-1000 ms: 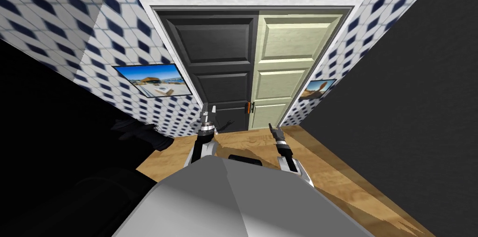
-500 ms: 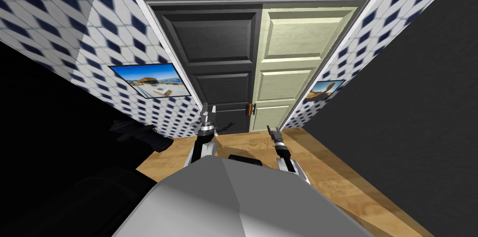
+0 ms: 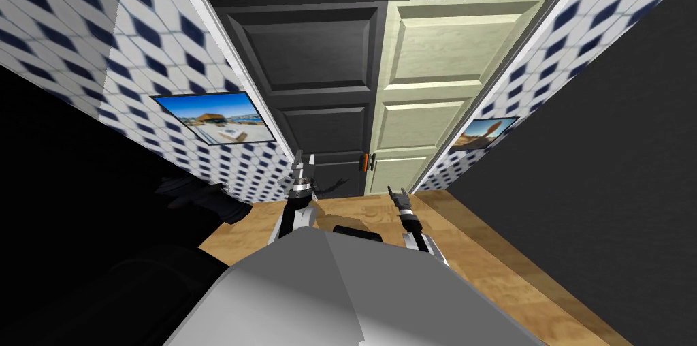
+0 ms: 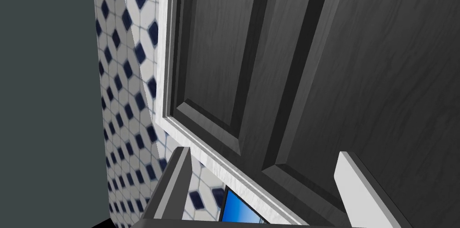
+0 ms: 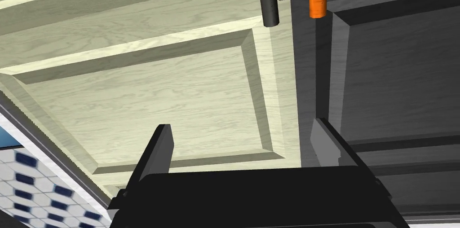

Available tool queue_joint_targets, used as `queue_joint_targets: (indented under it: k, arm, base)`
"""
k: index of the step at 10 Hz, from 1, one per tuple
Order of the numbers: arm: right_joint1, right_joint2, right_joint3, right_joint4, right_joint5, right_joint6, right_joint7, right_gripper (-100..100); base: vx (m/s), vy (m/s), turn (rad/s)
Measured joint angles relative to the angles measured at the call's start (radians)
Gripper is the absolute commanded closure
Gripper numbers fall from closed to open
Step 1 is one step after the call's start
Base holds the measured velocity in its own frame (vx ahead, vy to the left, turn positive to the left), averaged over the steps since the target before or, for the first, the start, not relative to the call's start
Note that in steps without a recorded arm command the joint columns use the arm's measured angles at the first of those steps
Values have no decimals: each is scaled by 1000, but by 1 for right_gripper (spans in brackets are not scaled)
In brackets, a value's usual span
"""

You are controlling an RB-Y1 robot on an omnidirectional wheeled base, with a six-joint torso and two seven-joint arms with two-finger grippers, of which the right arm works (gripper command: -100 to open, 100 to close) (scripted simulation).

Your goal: Pull the door open

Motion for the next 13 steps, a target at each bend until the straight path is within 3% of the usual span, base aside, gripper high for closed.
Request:
queue_joint_targets:
  k: [13]
  arm:
    - [-84,22,-8,246,67,-71,201,-100]
  base:
    - [128,5,36]
